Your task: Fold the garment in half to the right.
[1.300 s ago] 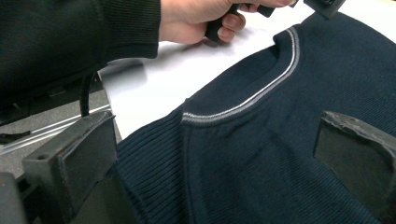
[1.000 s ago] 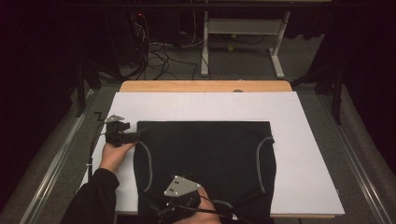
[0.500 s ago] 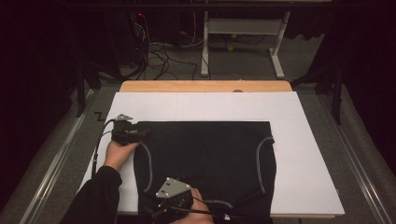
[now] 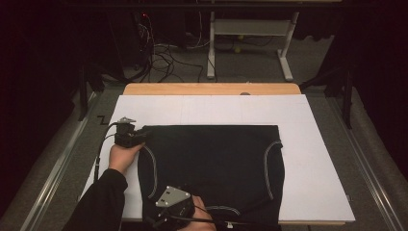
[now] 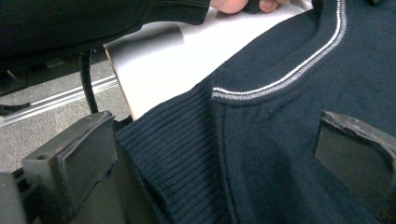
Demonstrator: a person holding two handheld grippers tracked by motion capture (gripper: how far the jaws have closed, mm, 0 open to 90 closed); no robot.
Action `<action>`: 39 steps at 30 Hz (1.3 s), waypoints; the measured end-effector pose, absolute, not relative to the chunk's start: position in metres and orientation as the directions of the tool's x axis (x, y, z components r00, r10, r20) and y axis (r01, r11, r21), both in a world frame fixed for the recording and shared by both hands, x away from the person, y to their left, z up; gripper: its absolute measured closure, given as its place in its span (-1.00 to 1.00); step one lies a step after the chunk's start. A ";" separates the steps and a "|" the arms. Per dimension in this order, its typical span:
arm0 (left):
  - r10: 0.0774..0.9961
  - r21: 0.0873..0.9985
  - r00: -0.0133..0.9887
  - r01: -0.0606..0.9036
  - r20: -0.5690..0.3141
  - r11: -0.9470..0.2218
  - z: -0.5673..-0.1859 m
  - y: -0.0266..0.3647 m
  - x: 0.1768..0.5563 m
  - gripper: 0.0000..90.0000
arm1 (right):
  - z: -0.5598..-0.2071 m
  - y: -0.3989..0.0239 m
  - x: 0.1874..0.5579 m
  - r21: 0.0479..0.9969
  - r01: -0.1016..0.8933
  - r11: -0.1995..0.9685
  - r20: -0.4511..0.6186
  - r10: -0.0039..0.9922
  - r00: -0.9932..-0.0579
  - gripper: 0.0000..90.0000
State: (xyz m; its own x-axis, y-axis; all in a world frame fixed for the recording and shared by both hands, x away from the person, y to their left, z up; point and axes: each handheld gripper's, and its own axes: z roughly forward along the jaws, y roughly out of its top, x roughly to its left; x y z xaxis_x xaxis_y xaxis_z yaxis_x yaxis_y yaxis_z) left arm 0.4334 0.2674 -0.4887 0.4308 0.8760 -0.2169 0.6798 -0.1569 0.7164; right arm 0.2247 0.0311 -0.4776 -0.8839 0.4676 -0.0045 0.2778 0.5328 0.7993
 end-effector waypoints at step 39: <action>0.876 0.770 0.452 0.615 -0.166 -0.171 -0.487 0.265 0.419 0.70 | -0.484 0.068 0.232 0.690 0.350 0.634 -0.101 0.563 -0.820 0.43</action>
State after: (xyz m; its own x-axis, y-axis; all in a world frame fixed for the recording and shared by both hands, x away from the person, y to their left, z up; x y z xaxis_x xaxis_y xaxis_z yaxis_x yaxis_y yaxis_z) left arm 0.4189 0.2653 -0.4875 0.4521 0.8764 -0.1663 0.6145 -0.1709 0.7702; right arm 0.2323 0.0683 -0.4841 -0.8203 0.5630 -0.1007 0.3502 0.6337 0.6898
